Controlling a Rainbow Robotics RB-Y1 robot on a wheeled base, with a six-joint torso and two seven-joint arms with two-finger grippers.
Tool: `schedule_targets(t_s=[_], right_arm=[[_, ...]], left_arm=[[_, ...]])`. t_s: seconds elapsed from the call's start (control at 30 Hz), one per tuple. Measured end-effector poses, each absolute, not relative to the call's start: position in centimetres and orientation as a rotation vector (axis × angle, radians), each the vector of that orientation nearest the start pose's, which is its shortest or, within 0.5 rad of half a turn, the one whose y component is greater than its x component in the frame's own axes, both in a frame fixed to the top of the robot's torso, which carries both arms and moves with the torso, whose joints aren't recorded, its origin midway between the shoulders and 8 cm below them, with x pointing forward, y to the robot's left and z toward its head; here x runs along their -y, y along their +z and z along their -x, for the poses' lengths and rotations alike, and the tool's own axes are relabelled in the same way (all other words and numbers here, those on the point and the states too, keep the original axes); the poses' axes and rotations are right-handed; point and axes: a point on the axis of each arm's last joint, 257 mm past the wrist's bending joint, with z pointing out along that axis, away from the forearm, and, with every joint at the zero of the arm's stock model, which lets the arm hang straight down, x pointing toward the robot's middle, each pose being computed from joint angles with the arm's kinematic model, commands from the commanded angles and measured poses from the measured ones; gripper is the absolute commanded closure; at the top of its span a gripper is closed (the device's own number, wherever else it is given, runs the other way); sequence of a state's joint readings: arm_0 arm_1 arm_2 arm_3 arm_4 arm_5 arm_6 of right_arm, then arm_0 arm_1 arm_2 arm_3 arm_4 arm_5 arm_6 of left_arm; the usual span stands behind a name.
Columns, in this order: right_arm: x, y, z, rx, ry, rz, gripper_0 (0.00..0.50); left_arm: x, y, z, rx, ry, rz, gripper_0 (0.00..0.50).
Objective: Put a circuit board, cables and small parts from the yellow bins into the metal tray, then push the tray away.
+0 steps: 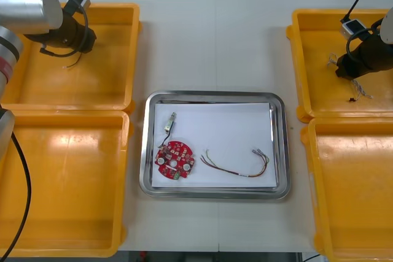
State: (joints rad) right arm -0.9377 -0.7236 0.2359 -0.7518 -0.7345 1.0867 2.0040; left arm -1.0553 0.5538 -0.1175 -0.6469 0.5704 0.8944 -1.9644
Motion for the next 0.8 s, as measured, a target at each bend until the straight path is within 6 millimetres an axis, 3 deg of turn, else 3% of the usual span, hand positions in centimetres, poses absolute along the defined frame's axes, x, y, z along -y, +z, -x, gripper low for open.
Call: schedule_targets(t_s=[0.3,0.5,0.8], right_arm=[[41.2,-20.7,-62.9,-2.499,-0.232,0.451,0.0],[40.8,-20.7,-62.9,-2.497,-0.206,0.445,0.0],[40.7,-20.8,-62.8,-2.495,-0.177,0.429,0.0]], left_arm=[[-33.7,-16.4,-69.6,-2.29,0.191,-0.396,0.5],[-33.1,-16.7,-68.2,-2.359,0.174,-0.436,0.5],[-32.3,-14.5,-66.2,-2.418,0.177,-0.52,0.5]])
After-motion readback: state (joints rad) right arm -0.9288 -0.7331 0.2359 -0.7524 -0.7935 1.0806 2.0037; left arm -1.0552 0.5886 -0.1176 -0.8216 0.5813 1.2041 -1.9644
